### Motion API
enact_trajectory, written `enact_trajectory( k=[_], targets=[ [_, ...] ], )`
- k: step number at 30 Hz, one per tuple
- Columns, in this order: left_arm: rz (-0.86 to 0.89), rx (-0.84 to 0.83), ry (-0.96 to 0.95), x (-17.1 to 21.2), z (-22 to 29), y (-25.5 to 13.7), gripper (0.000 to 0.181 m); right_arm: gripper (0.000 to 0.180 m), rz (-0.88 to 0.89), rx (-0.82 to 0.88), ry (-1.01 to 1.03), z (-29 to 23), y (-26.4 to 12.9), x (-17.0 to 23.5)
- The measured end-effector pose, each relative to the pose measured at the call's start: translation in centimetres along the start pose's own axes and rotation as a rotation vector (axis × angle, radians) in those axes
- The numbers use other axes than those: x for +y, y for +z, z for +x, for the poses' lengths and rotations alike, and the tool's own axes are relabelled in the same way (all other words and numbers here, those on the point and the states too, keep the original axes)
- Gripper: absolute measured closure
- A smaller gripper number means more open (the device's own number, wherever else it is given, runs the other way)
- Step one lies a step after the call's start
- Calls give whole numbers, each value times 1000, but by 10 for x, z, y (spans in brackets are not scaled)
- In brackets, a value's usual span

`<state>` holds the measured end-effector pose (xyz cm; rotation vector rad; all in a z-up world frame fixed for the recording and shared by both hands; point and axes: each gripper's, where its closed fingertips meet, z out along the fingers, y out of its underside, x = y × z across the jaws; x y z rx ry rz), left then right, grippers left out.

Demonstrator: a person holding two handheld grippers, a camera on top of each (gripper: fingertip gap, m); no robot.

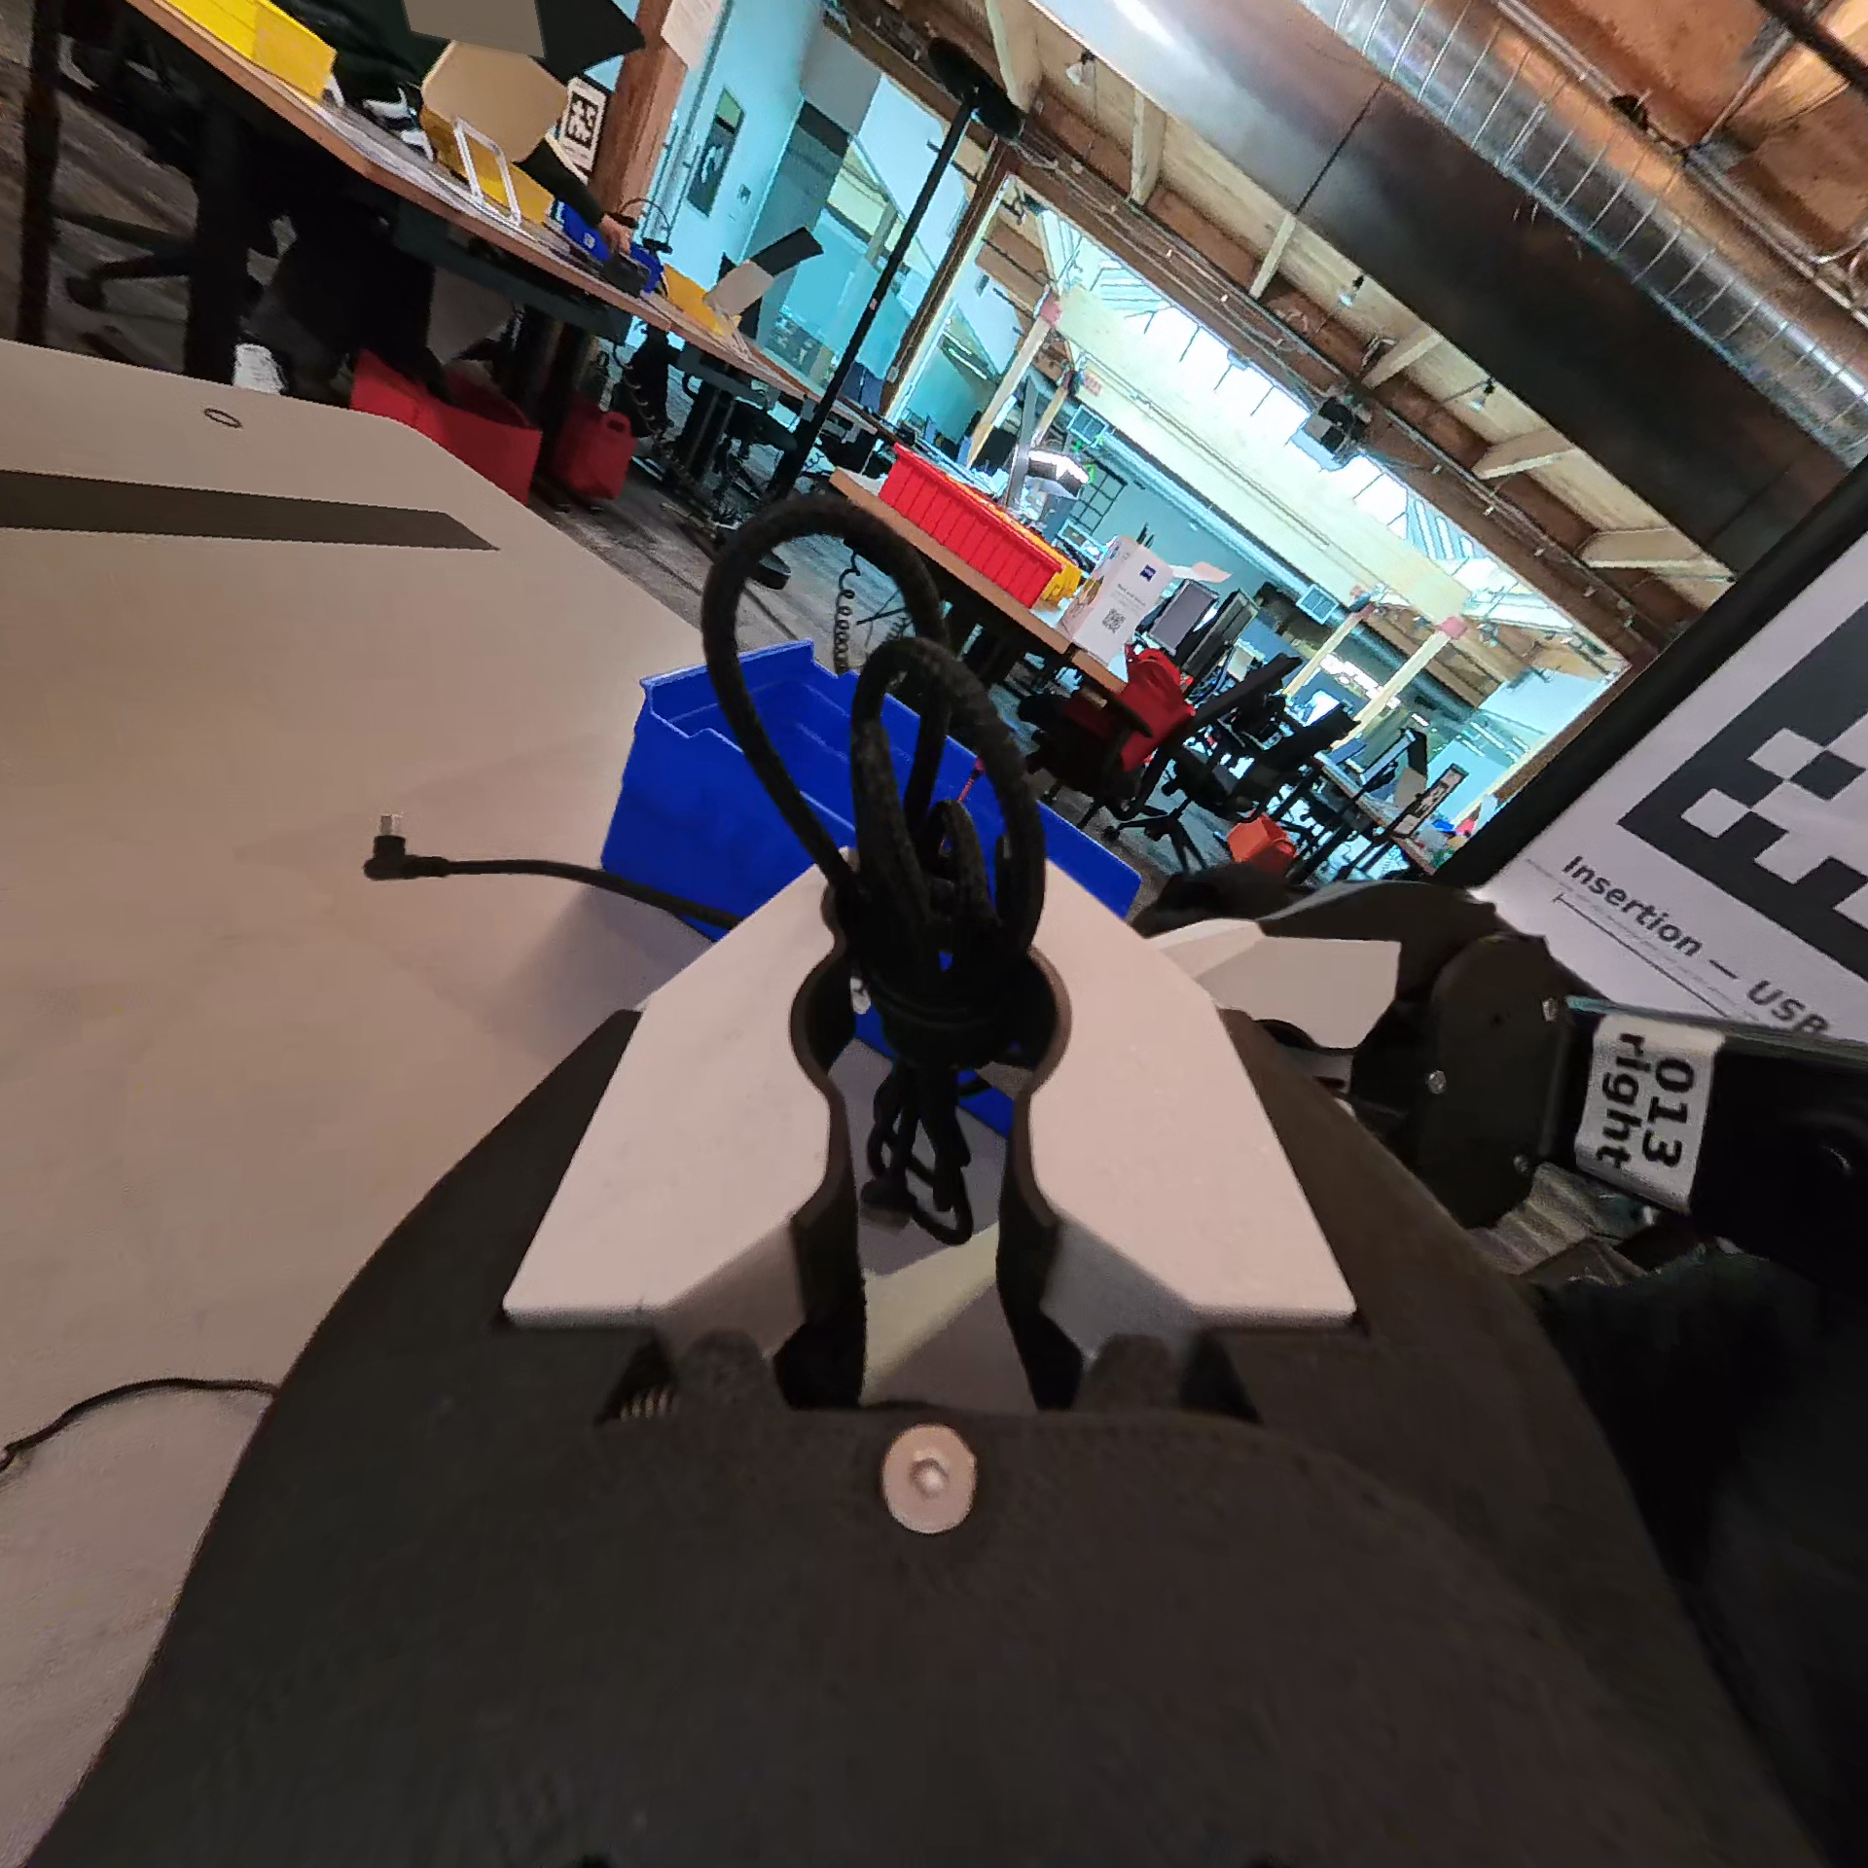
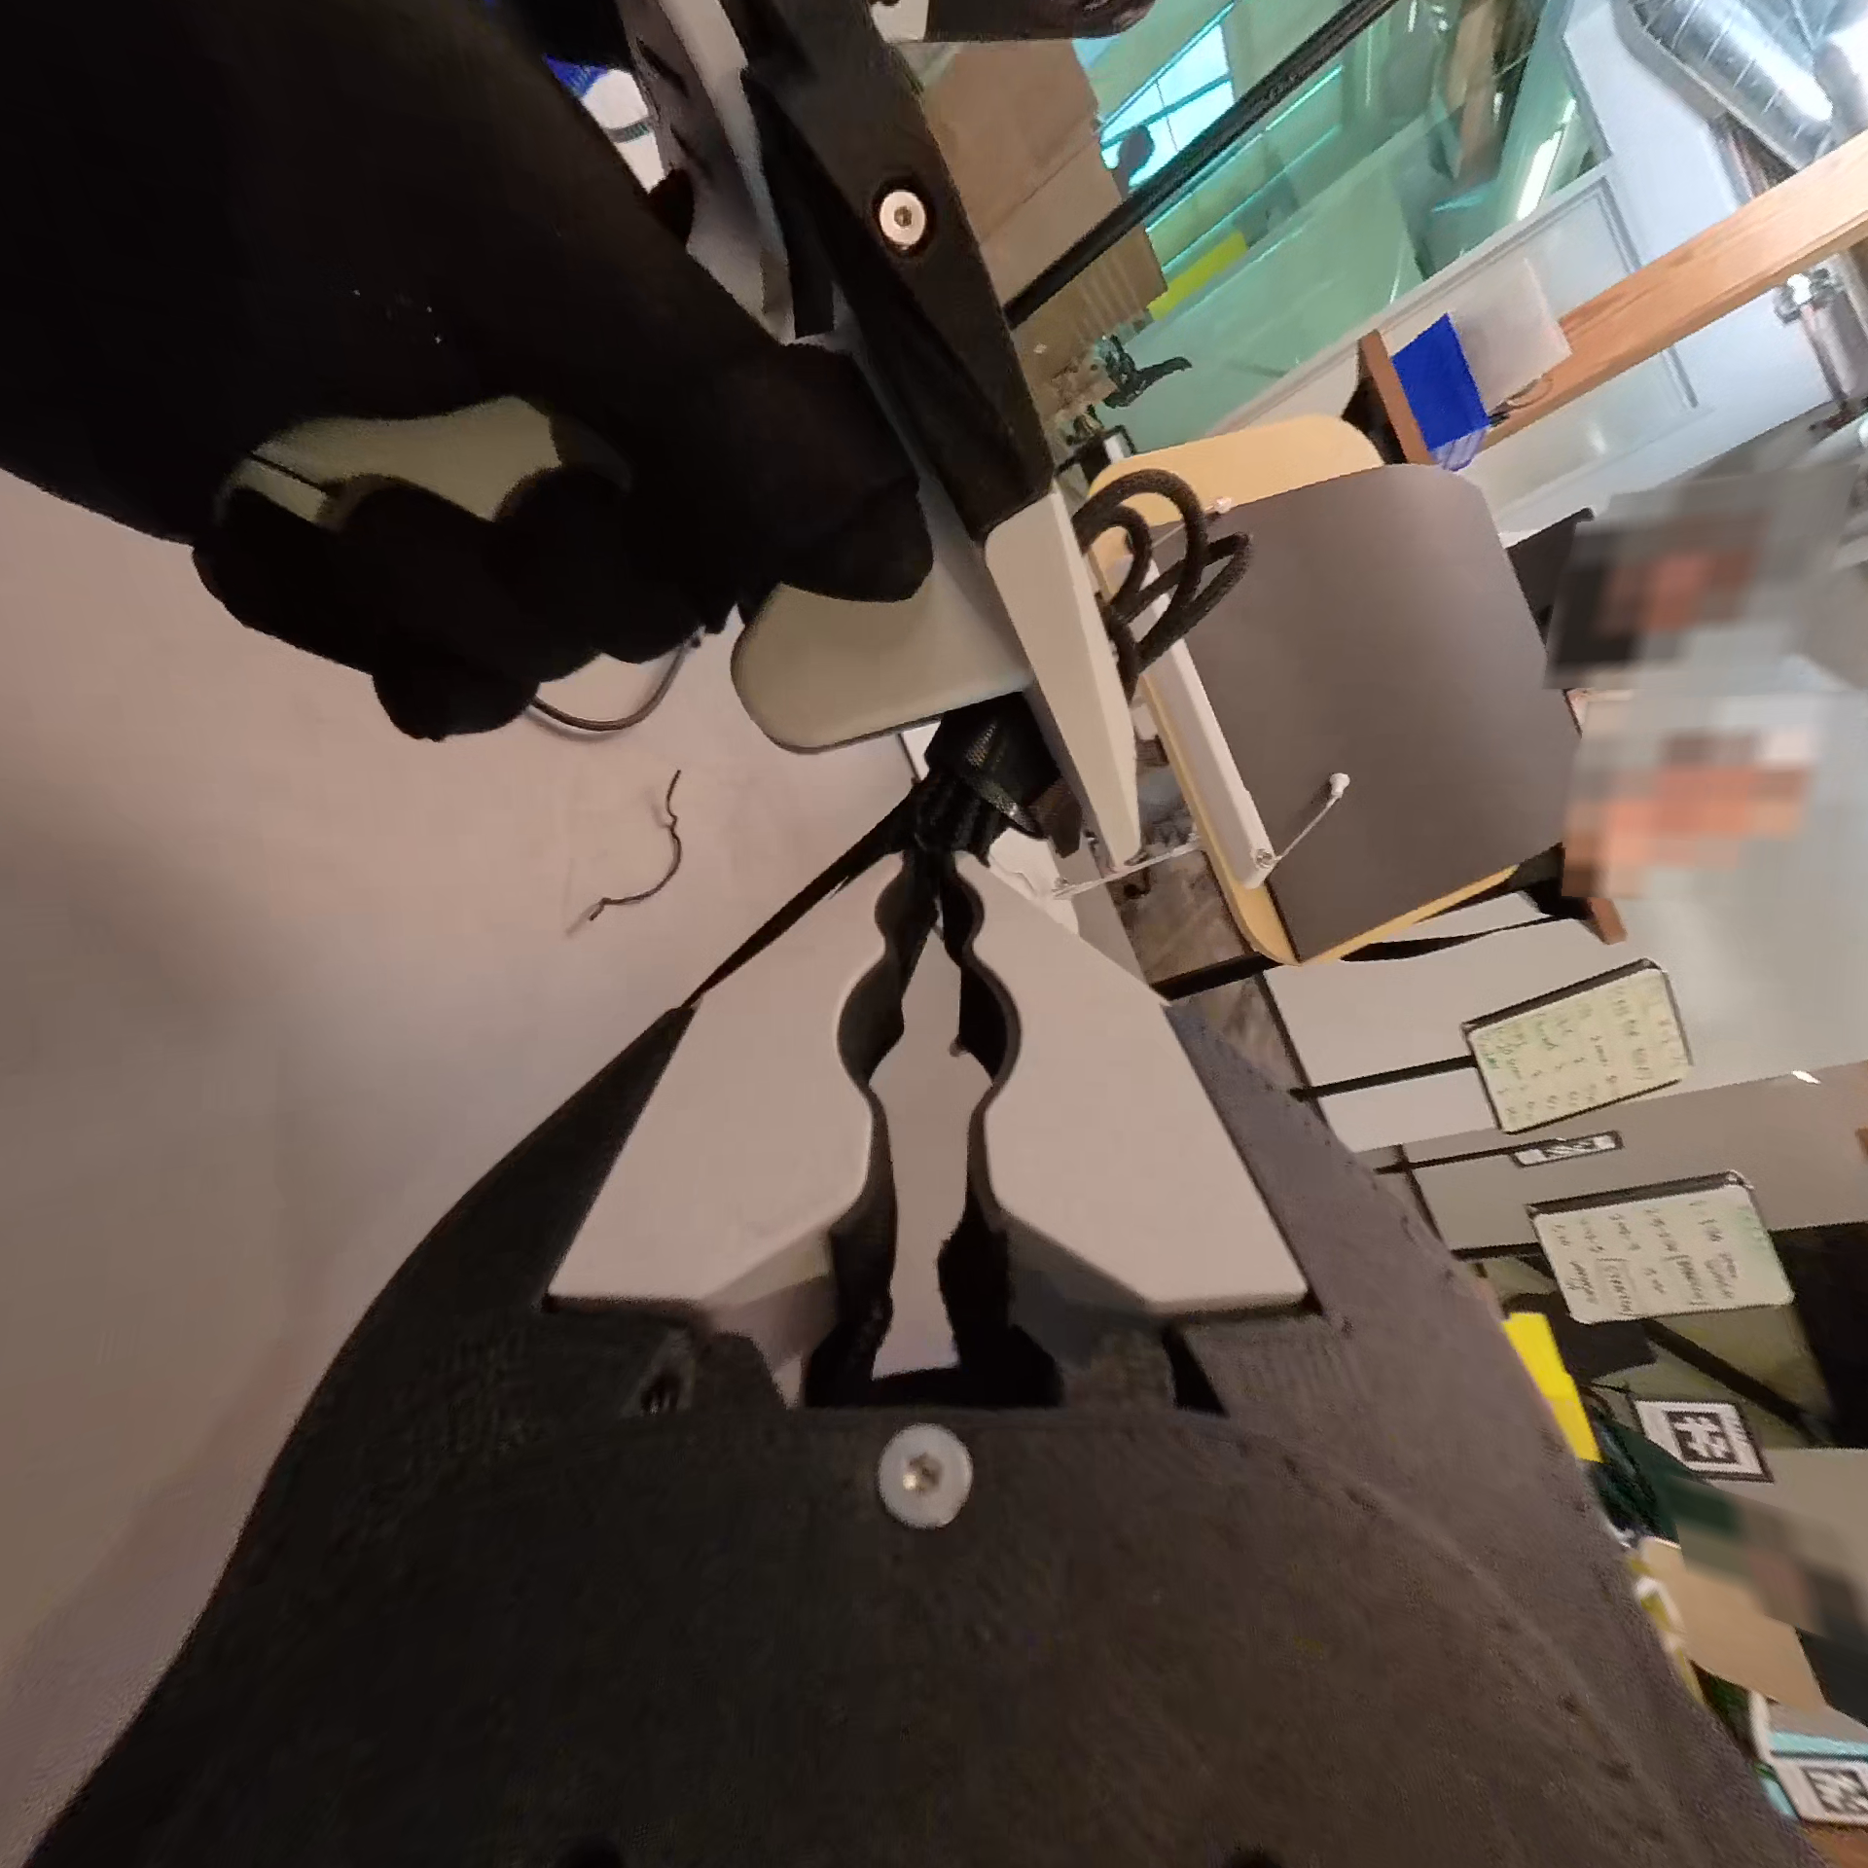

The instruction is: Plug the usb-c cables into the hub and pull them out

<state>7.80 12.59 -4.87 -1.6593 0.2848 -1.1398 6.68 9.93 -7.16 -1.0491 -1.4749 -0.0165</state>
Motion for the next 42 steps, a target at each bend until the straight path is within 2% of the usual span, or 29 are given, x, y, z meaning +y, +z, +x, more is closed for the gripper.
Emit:
enact_trajectory(
  k=[3, 5, 8, 13, 19, 21, 24, 27, 29, 32, 38, 42],
  targets=[
    [3, -10, 14, -1, 0, 1, 157, 180, -1, -25, 75, 0, 0, 2],
    [20, -19, 33, -3, -1, 1, 158, 180, 19, -67, 239, 1, 1, 2],
    [69, -18, 92, -10, 5, -1, 157, 180, 121, -156, 619, 6, -1, -1],
    [158, 5, 211, -21, 19, -4, 156, 180, 400, -356, 1286, 19, -7, -8],
    [244, -29, 434, -28, 35, -11, 156, 180, 660, -517, 1695, 34, -13, -17],
    [246, -58, 506, -29, 36, -13, 155, 180, 686, -543, 1741, 33, -11, -20],
    [221, -85, 487, -28, 28, -15, 156, 180, 629, -494, 1617, 27, -6, -20],
    [200, -80, 407, -27, 23, -15, 157, 180, 497, -328, 1265, 20, -3, -19],
    [204, -63, 346, -28, 20, -15, 157, 168, 407, -218, 1015, 19, -4, -17],
    [182, -60, 288, -28, 13, -15, 157, 167, 321, -123, 730, 20, -7, -17],
    [145, -44, 258, -22, 15, -11, 157, 168, 206, -50, 416, 20, -1, -16],
    [136, -49, 249, -21, 15, -9, 157, 179, 163, -43, 309, 17, 2, -14]
  ],
)
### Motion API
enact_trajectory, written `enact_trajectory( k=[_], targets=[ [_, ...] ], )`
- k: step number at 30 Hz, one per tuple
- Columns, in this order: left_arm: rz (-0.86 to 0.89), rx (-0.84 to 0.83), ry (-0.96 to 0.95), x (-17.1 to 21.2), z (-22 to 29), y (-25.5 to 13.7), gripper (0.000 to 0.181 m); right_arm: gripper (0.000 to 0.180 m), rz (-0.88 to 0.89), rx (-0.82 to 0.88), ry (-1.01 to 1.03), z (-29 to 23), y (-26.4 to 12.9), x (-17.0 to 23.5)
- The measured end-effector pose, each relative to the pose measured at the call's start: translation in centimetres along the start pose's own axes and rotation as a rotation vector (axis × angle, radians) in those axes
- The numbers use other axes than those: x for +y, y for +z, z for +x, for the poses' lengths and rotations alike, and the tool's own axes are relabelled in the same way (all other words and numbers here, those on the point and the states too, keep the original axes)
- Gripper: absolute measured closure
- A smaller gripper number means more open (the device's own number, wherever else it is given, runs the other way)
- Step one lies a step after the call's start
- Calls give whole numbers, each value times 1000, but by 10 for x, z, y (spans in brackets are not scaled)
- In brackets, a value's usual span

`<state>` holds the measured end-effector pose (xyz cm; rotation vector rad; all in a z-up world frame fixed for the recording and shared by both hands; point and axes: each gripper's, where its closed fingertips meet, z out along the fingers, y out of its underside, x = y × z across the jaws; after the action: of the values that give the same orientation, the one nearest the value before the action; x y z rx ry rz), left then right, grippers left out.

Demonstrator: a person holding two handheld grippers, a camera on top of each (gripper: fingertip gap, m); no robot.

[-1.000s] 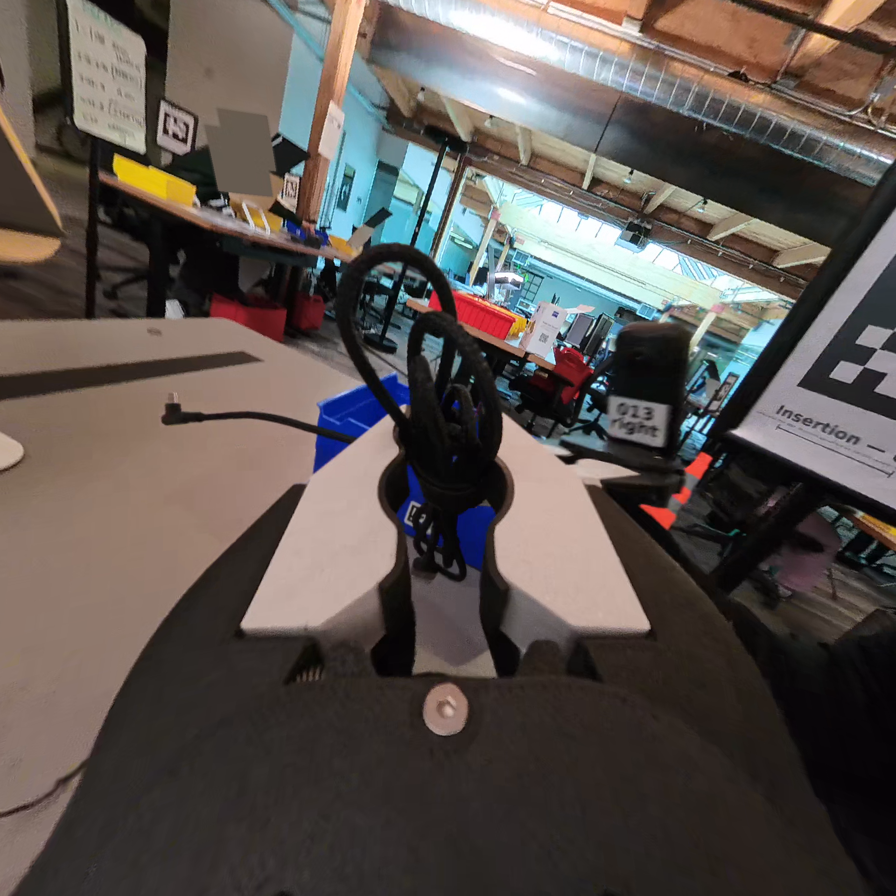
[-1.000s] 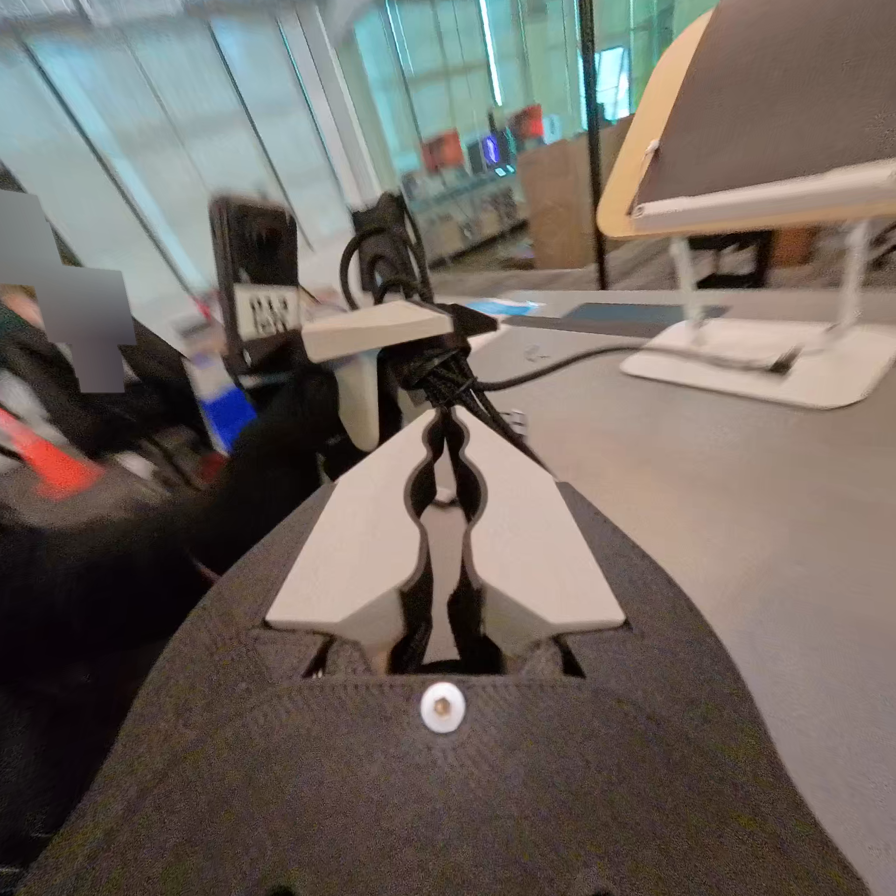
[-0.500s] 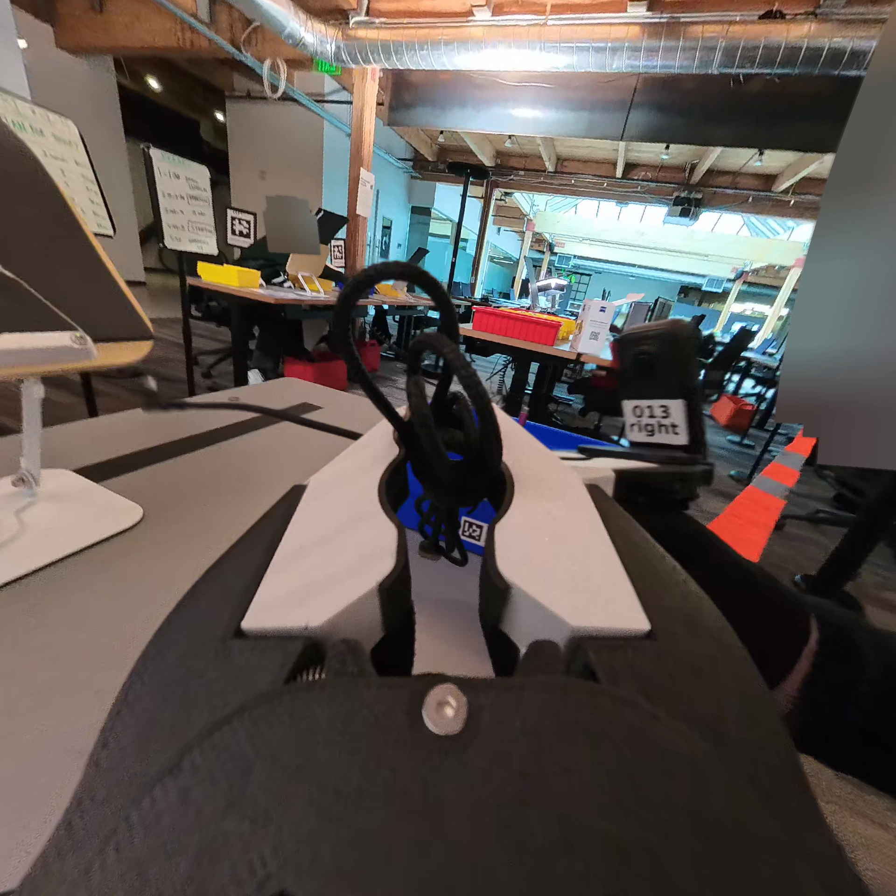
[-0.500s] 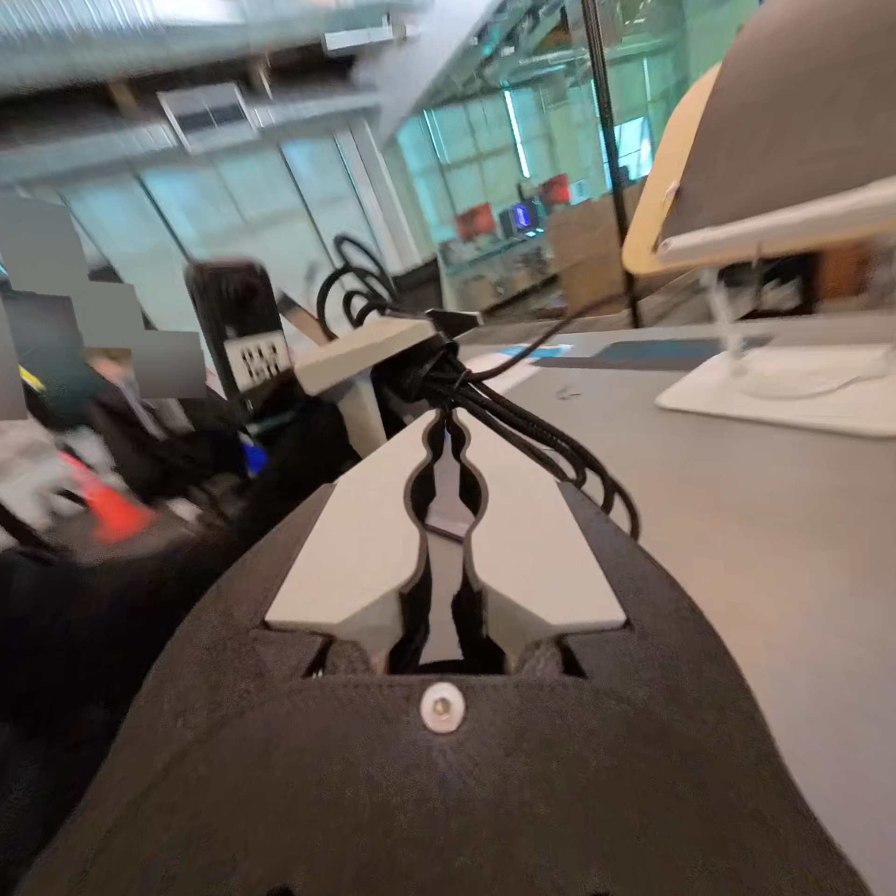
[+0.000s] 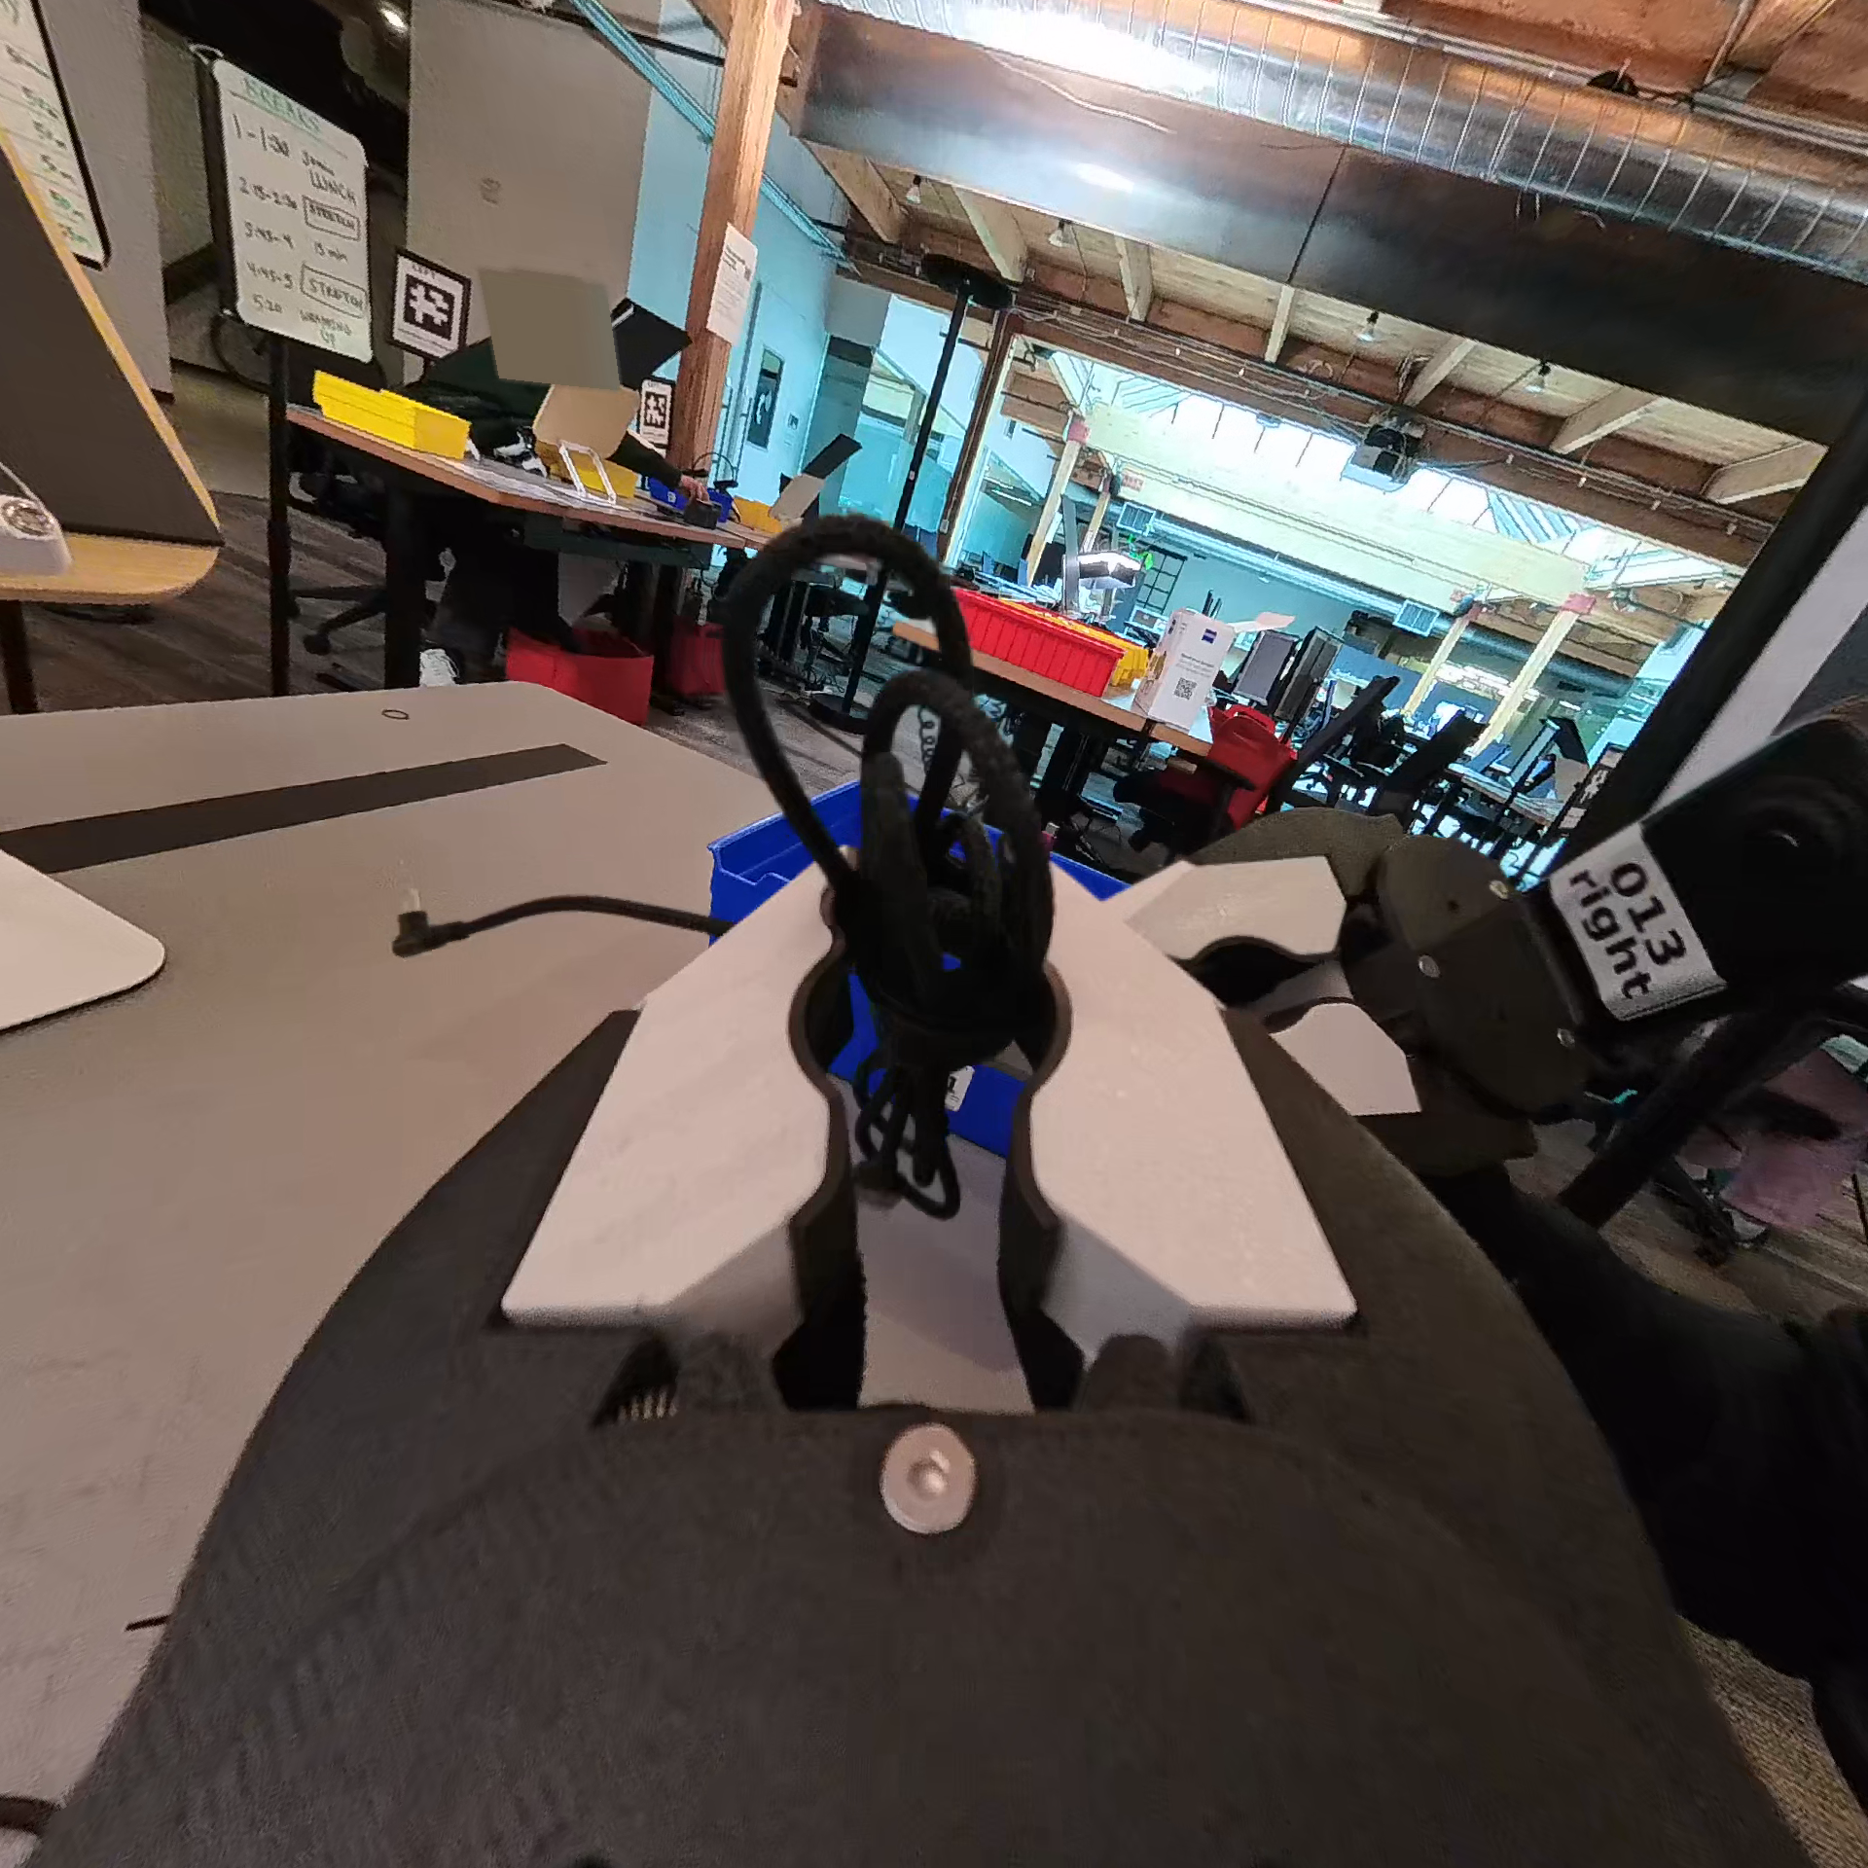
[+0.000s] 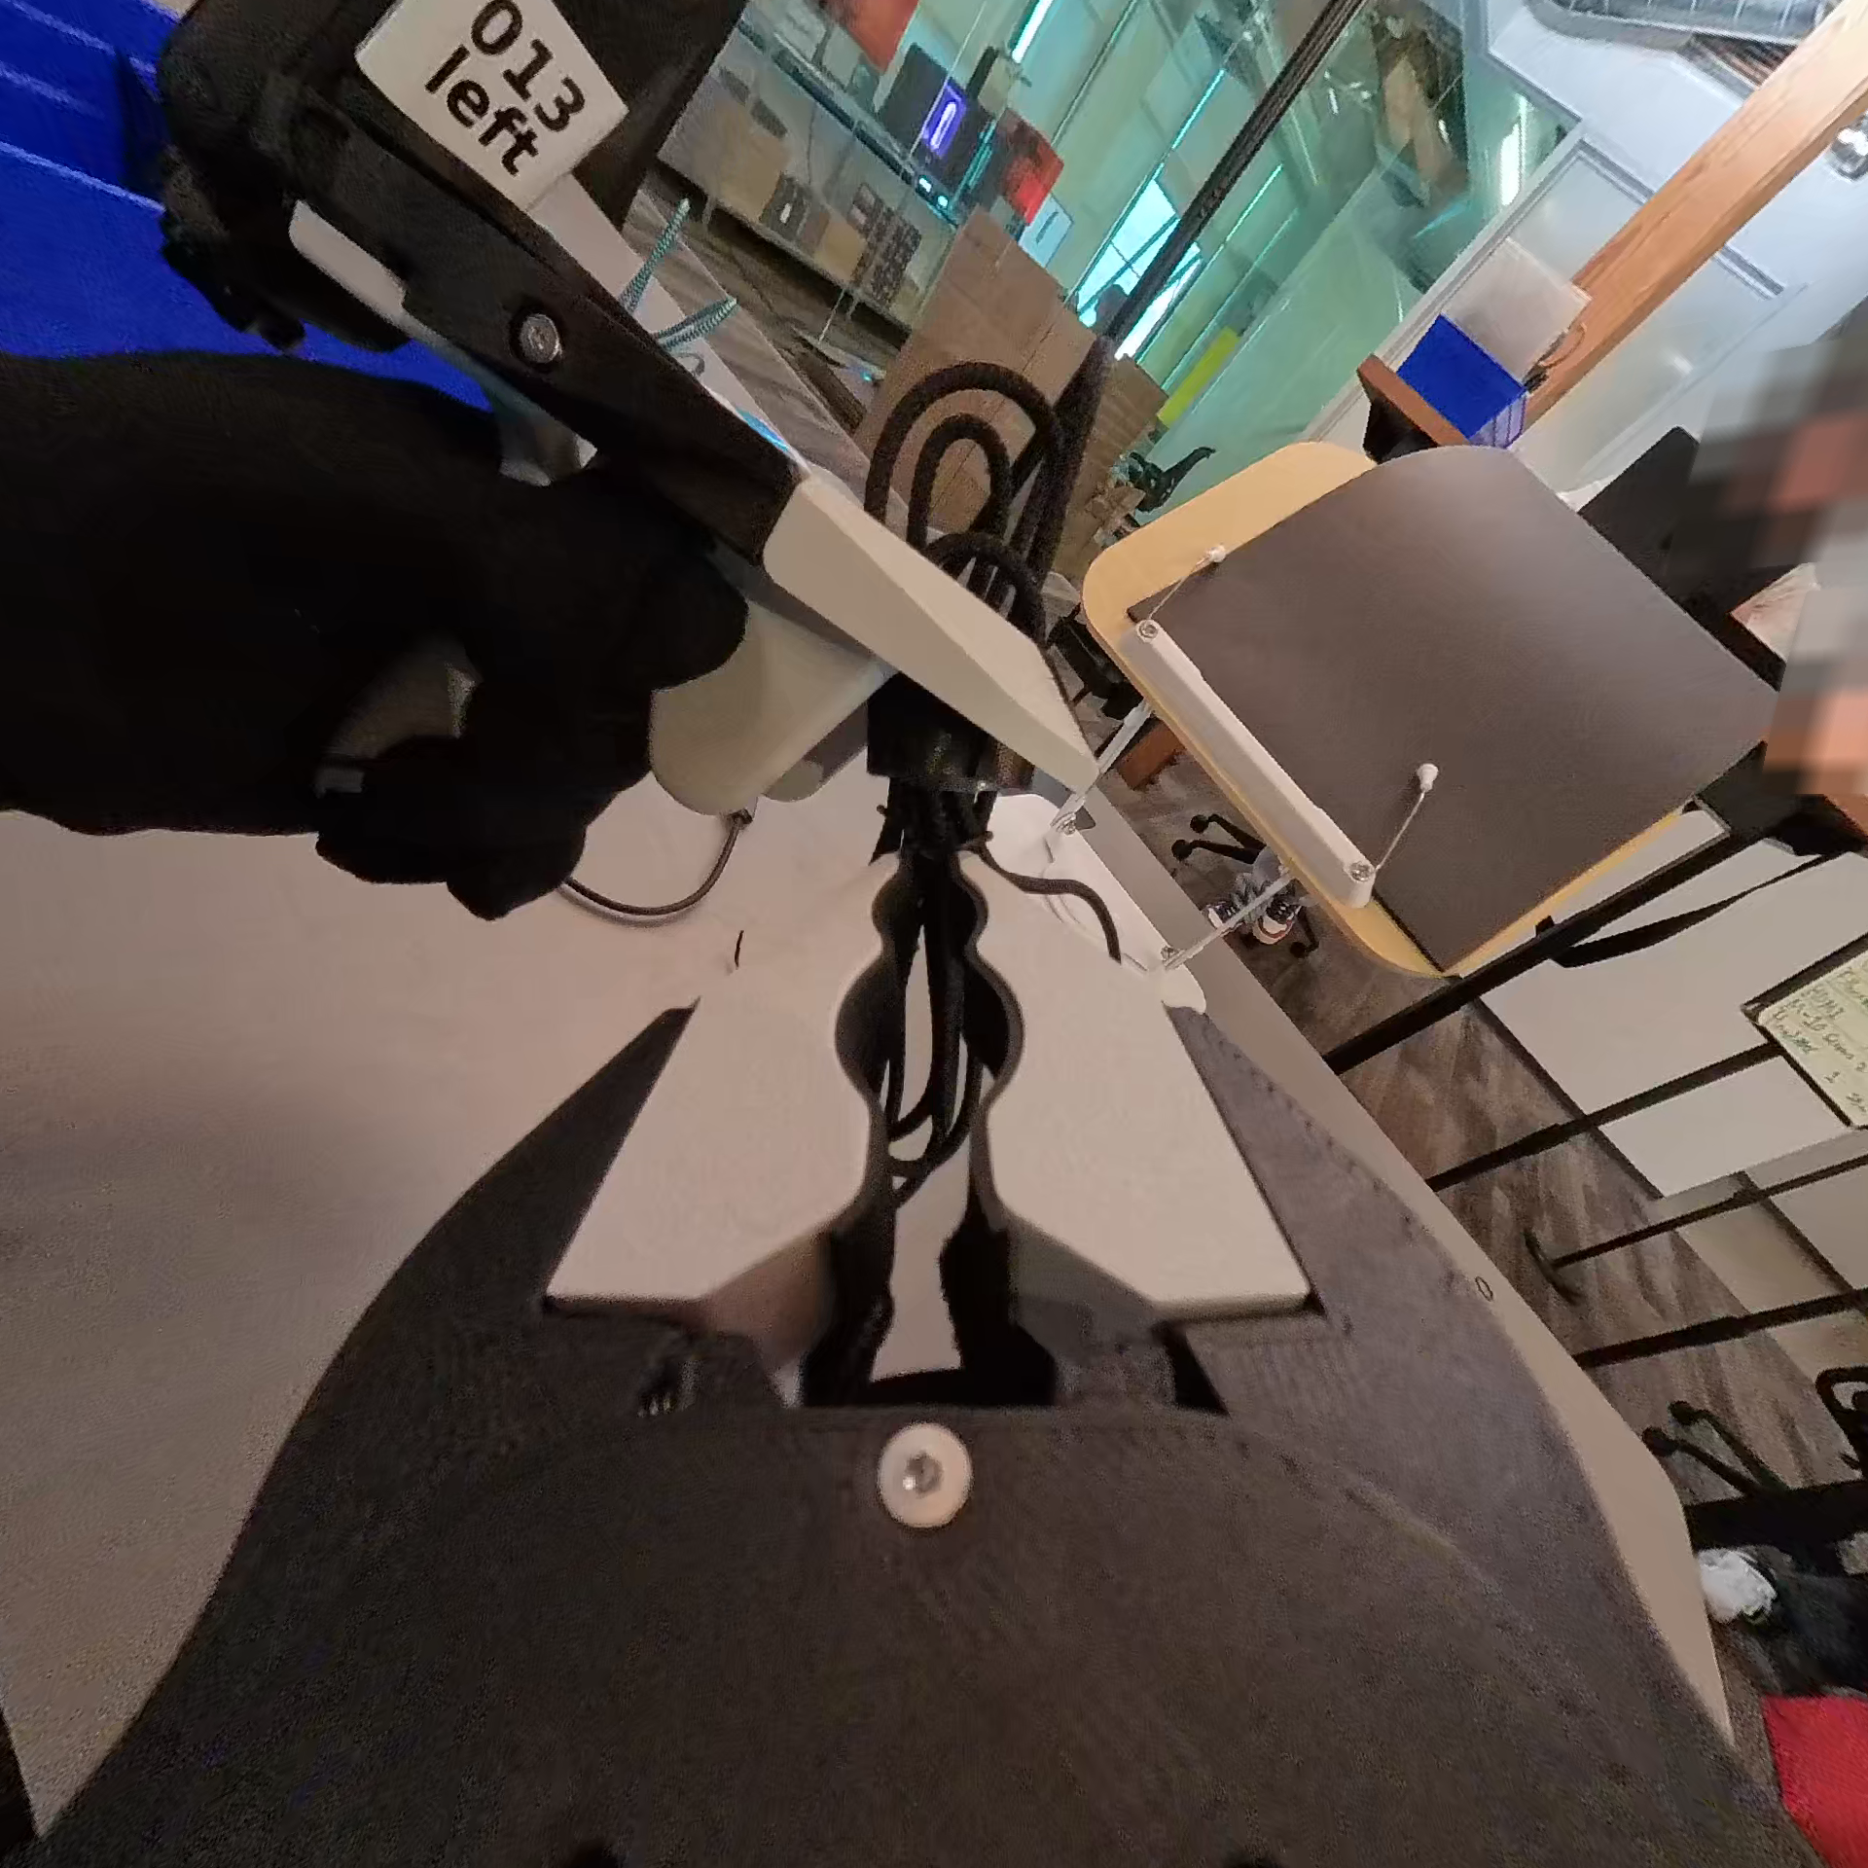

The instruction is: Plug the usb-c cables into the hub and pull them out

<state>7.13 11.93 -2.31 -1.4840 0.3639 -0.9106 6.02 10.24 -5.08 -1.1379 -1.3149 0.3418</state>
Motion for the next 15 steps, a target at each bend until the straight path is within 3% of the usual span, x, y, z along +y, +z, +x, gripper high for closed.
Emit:
enact_trajectory(
  k=[10, 11, 15],
  targets=[
    [36, -12, -30, -5, -1, 2, 158, 180, -83, 149, -176, 3, -8, -7],
    [43, -7, -43, -6, -1, 2, 158, 180, -80, 146, -134, 4, -8, -7],
    [61, 12, 5, -10, 5, 1, 157, 180, 64, 13, 354, 8, -10, -7]
  ],
)
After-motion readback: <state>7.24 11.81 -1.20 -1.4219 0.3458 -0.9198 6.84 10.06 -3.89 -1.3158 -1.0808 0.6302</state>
